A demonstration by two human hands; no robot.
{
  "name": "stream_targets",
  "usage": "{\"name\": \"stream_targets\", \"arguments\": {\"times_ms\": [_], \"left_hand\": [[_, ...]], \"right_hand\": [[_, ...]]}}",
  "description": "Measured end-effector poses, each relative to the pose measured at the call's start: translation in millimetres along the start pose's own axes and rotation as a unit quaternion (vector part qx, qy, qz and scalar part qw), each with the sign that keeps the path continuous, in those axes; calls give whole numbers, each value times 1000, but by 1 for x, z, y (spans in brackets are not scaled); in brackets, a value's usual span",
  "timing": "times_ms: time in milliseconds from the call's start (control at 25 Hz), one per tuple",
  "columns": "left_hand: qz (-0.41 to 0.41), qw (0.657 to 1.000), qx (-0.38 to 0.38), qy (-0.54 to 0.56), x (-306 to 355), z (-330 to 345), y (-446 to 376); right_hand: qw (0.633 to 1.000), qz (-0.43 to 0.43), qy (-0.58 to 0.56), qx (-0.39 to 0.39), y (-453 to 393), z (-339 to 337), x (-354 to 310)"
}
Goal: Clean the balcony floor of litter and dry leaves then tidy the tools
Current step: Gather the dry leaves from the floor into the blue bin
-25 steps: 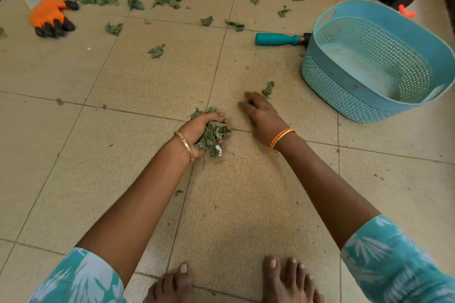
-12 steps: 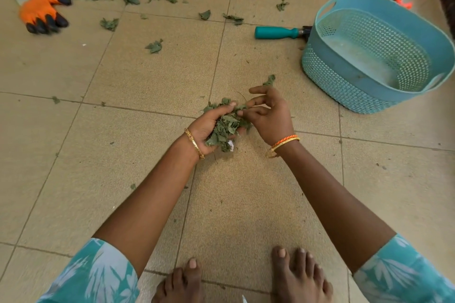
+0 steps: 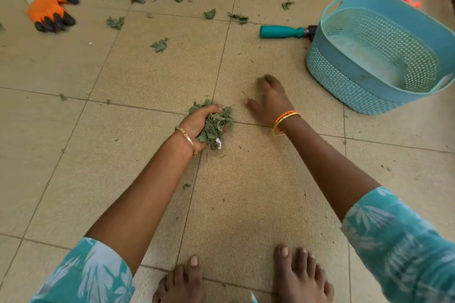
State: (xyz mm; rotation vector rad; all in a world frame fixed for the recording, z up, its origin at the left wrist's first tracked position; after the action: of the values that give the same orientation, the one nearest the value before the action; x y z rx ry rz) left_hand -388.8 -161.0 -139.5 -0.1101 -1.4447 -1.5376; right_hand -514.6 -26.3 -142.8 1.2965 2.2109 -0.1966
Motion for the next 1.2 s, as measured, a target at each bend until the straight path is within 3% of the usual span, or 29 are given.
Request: {"name": "stream_targets", "arguments": {"times_ms": [160, 280, 400, 560, 680, 760, 840, 880, 960, 1200], "left_hand": [[1, 1000, 9, 7, 2, -5, 2], [5, 1000, 14, 18, 1, -7, 3], [2, 1000, 13, 25, 0, -8, 5], [-4, 1000, 23, 10, -1, -12, 7], [-1, 1000, 28, 2, -2, -13, 11], [0, 1000, 25, 6, 0, -12, 15], [4, 1000, 15, 20, 1, -9, 19], [3, 1000, 5, 23, 2, -8, 21], [-2, 1000, -22, 12, 2, -2, 23], [43, 997, -51, -24, 17, 16, 38]], "right_hand": [[984, -122, 108, 76, 7, 20, -23], [980, -115, 127, 99, 4, 13, -28], [980, -83, 166, 68, -1, 9, -38], [963, -102, 244, 41, -2, 7, -54], [989, -60, 133, 35, -13, -5, -46], [994, 42, -97, 28, -12, -21, -32], [921, 144, -361, -3, 2, -33, -24], [886, 172, -430, -29, 12, -35, -25], [855, 185, -478, -76, 28, -32, -32], [836, 134, -516, -130, 34, -26, -71]]}}
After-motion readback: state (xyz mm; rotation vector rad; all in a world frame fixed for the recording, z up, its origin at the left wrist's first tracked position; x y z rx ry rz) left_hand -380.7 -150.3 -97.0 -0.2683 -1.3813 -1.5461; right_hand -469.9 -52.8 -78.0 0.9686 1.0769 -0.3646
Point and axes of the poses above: each hand's wrist, its own y-axis away from the middle knuckle, its own z-axis out of the palm, x = y × z, the point moved 4 cm from there along -y, towards the middle knuckle
